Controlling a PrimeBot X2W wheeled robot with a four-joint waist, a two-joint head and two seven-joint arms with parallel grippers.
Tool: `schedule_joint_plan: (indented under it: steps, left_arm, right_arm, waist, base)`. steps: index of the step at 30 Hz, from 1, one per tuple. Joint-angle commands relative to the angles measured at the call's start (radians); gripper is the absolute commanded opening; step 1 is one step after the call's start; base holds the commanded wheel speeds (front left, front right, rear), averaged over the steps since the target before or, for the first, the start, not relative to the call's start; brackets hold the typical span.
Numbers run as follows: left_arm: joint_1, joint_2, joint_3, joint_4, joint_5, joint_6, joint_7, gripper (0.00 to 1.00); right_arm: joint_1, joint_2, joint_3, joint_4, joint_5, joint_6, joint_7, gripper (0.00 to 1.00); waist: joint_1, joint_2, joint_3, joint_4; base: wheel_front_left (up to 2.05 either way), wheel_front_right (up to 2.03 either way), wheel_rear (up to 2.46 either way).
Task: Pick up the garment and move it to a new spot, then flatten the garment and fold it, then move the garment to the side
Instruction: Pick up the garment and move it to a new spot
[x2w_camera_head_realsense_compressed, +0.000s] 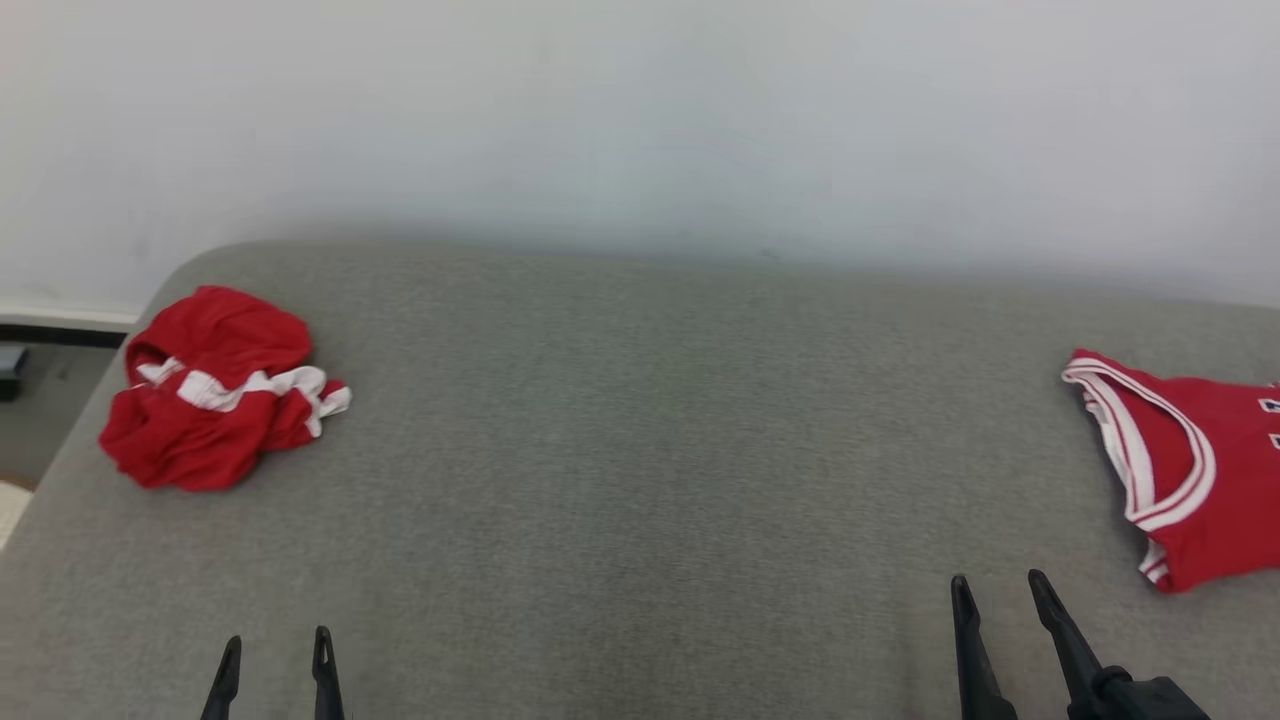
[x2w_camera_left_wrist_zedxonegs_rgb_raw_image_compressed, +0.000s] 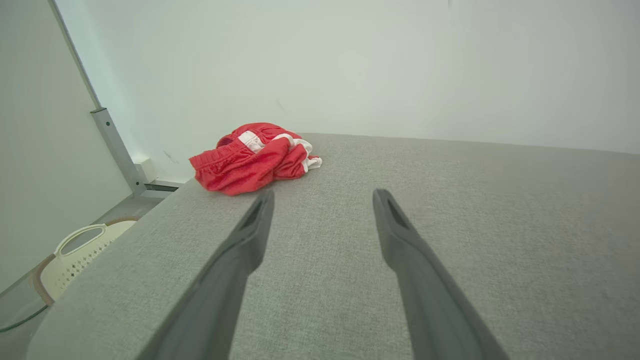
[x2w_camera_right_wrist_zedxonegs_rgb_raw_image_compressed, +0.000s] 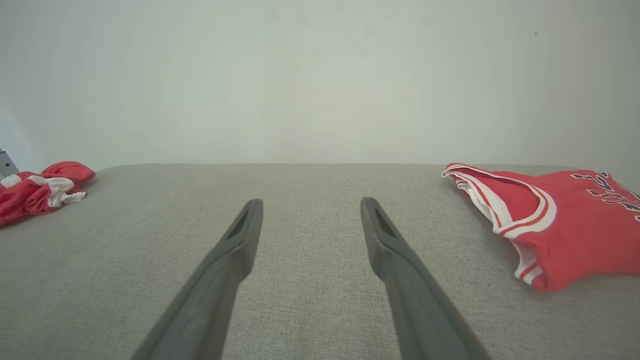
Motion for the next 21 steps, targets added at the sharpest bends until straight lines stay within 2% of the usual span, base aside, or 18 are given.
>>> schedule_joint_plan:
  steps: [1,8,15,21]
  left_arm:
    - [-0.008,-0.001,0.003,0.004,-0.005,0.002,-0.003,1.00]
    - [0.007,-0.001,0.002,0.004,0.008,0.008,-0.003,1.00]
    - [0.004,0.006,0.030,0.019,0.016,-0.012,-0.003,1.00]
    - [0.003,0.007,0.053,0.023,0.022,-0.017,-0.003,1.00]
  right_arm:
    - [0.009,0.001,0.001,0.002,0.007,0.000,0.000,1.00]
    - [0.011,0.001,0.015,0.009,0.015,0.000,0.000,1.00]
    - [0.013,0.001,0.025,0.018,0.025,0.000,0.000,1.00]
    - [0.005,0.001,0.042,0.020,0.035,0.000,0.000,1.00]
  waist:
    - [0.0000,0.0000,-0.009,0.064]
    - [0.0000,0.0000,-0.021,0.171]
    - [0.0000,0.0000,-0.027,0.267]
    - [0.0000,0.0000,-0.026,0.324]
  base:
    - [0.00,0.00,0.00]
    - [0.00,0.00,0.00]
    - [0.00,0.00,0.00]
    - [0.00,0.00,0.00]
